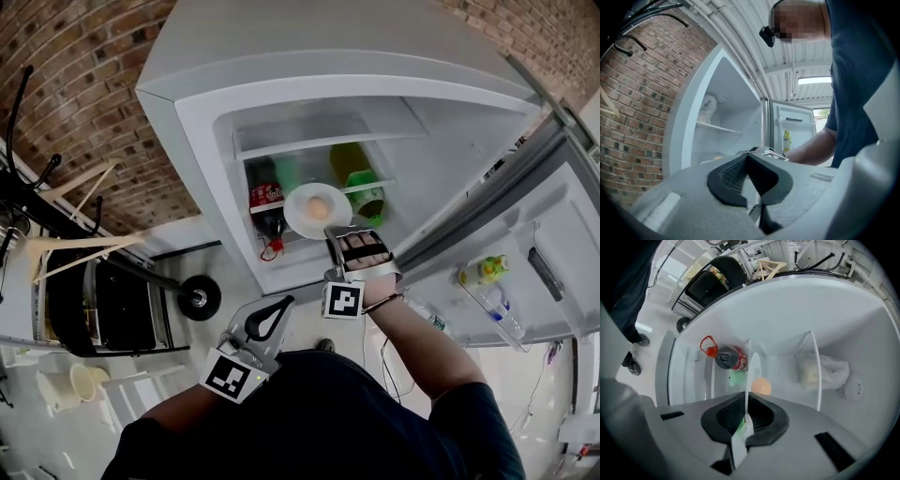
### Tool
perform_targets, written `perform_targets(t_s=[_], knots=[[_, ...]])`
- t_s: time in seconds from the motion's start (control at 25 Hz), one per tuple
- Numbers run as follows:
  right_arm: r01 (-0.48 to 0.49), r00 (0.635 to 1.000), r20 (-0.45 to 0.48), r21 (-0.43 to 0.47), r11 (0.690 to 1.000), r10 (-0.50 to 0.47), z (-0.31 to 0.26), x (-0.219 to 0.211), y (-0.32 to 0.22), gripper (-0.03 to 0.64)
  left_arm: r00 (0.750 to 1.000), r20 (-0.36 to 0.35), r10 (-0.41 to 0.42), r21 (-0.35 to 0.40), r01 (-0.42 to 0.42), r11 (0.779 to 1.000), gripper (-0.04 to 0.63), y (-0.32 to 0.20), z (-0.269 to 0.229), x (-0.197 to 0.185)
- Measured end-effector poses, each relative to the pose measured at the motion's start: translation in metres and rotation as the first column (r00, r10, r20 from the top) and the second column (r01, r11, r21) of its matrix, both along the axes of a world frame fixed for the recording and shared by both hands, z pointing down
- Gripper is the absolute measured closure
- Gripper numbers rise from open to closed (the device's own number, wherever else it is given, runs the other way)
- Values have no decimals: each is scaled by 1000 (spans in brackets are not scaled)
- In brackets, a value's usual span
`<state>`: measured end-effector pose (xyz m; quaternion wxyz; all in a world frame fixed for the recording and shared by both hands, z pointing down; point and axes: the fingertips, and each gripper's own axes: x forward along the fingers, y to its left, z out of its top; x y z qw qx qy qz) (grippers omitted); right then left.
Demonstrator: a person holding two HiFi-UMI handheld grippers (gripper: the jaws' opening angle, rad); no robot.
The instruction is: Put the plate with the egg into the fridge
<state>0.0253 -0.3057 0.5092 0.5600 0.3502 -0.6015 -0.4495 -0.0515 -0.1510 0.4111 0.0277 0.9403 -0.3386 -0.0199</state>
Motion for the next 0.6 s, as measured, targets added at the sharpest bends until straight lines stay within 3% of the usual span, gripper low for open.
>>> perform_targets(t_s=[0.6], knots=[[36, 999, -38, -23, 999, -37, 21, -1, -58, 597, 995, 16, -98, -23, 98, 995, 598, -6, 7, -4]])
